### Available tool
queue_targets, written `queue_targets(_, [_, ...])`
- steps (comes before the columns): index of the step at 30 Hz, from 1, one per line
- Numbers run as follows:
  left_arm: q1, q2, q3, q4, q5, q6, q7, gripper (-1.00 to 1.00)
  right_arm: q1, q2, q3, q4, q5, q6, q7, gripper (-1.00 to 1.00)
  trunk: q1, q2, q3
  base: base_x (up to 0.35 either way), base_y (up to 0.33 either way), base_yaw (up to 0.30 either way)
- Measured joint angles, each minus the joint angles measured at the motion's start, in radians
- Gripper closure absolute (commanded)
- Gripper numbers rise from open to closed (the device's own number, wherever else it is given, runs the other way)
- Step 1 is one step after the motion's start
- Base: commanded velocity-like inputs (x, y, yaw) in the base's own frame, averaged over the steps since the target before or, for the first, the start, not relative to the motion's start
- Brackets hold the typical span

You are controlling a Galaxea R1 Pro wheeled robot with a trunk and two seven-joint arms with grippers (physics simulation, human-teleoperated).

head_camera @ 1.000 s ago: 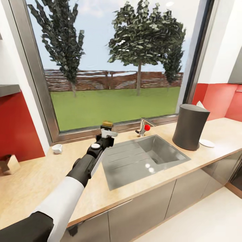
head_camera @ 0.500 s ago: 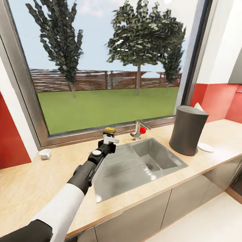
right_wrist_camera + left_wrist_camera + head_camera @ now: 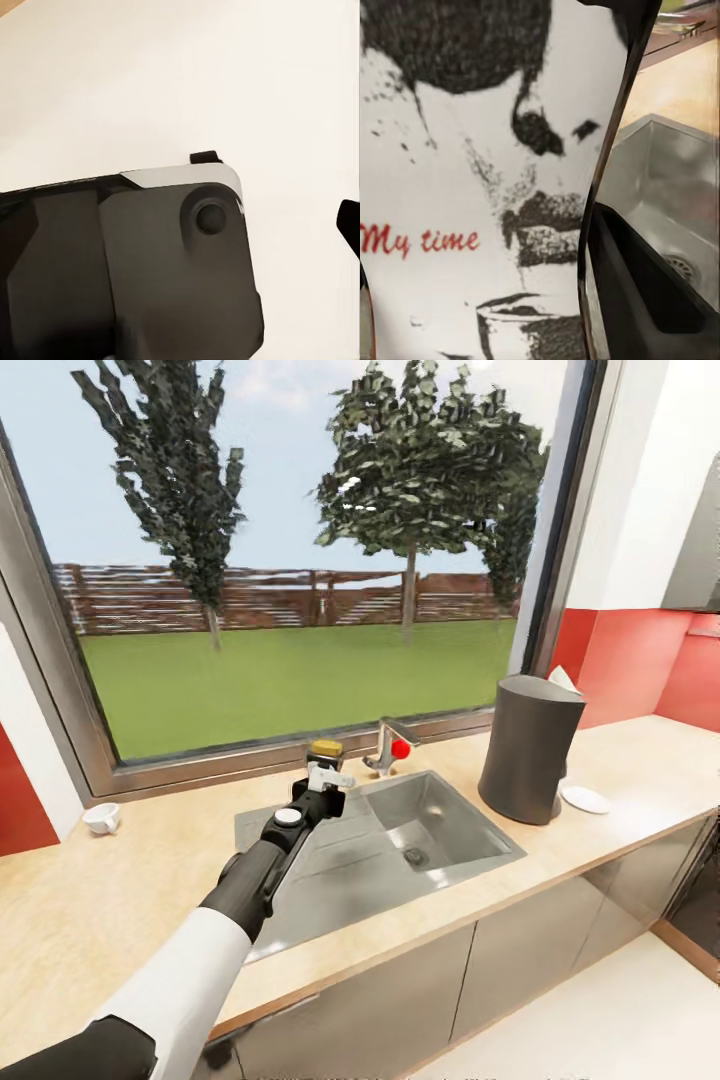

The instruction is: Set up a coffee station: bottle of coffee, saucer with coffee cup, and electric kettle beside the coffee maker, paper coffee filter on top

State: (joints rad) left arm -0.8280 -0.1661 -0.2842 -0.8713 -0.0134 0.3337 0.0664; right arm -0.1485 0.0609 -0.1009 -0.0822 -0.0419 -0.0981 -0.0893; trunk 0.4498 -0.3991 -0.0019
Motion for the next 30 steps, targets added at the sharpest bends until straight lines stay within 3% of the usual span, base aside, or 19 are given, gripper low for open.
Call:
queue_targets(17, [0.013,-0.001,-0.001,-0.005,0.0,0.0,0.001,1.0,0.0,0.0,0.001,0.0,0.0,0.0,0.0,-1.0,0.0,0.0,-0.001,-0.077,-0.272,0.0])
queue_targets(30, [0.016,-0.002,0.0,-0.004,0.0,0.0,0.002,1.0,0.0,0.0,0.001,0.0,0.0,0.0,0.0,-1.0,0.0,0.001,-0.014,-0.044,-0.272,0.0])
